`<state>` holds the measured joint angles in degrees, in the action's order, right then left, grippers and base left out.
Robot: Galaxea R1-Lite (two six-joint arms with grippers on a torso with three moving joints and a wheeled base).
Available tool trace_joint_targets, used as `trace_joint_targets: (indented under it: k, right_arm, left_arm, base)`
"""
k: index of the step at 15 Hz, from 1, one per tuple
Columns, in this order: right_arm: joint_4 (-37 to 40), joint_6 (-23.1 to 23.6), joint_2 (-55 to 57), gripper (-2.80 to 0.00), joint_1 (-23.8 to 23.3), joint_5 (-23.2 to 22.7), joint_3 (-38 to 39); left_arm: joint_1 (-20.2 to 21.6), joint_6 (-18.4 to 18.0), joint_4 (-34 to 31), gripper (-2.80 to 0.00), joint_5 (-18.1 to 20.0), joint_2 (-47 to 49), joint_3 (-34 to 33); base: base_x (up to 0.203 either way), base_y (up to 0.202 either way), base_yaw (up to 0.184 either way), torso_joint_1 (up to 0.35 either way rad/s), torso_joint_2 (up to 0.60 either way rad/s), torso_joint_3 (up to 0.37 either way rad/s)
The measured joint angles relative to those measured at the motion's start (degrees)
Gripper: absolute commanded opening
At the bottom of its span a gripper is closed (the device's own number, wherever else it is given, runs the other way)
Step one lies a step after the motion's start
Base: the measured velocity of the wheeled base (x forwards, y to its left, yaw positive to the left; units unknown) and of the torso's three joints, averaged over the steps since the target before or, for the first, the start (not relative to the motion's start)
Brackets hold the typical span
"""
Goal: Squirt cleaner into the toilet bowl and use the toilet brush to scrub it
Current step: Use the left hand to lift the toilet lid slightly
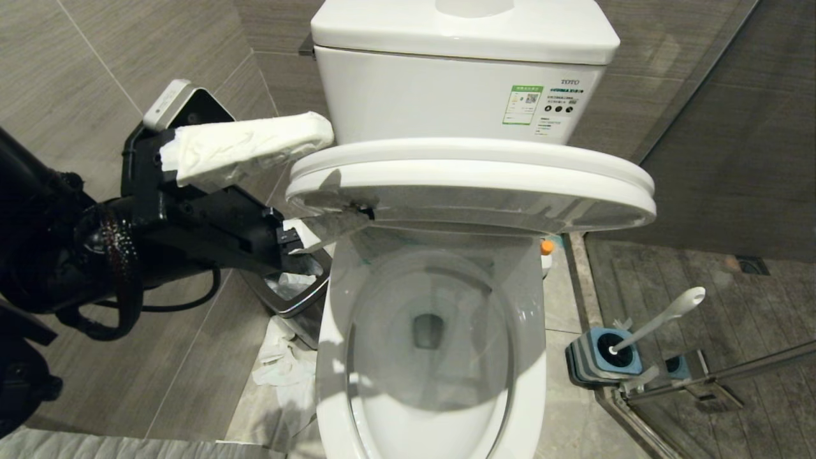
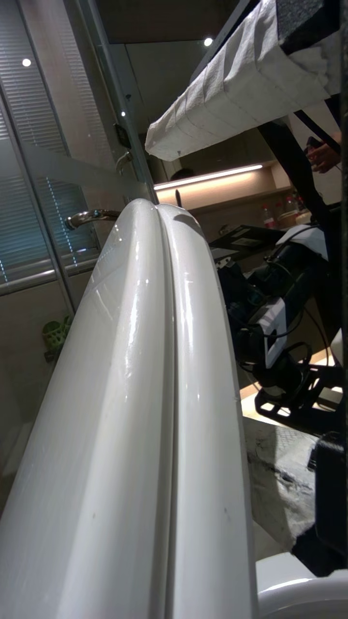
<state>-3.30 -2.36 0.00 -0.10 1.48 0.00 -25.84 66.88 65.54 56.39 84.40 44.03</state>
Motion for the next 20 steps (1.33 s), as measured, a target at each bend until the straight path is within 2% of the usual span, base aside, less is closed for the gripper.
trace_joint_targets:
  k: [6,14,17,20]
  right_arm:
    - [0.0,0.0,0.0,-2.8,0.0,0.0,0.0]
    - [0.0,0.0,0.0,-2.8,0.0,0.0,0.0]
    - [0.0,0.0,0.0,-2.8,0.0,0.0,0.0]
    - [0.0,0.0,0.0,-2.8,0.0,0.0,0.0]
  left_arm:
    - [0.1,-0.1,-0.1,0.0,0.0,1.3,4.7]
    - [2.8,-0.8,0.3,0.0,-0.4,4.5,11.3]
    - [3.3,-1.1,0.4,0.0,-0.4,7.4,16.4]
    - [4.0,-3.6,0.5,0.0,-0.5,11.3,22.1]
  base:
    - [0.0,0.0,0.0,0.0,0.0,0.0]
    - [0.0,0.0,0.0,0.0,0.0,0.0]
    - [0.0,0.0,0.0,0.0,0.0,0.0]
    - [0.0,0.0,0.0,0.0,0.0,0.0]
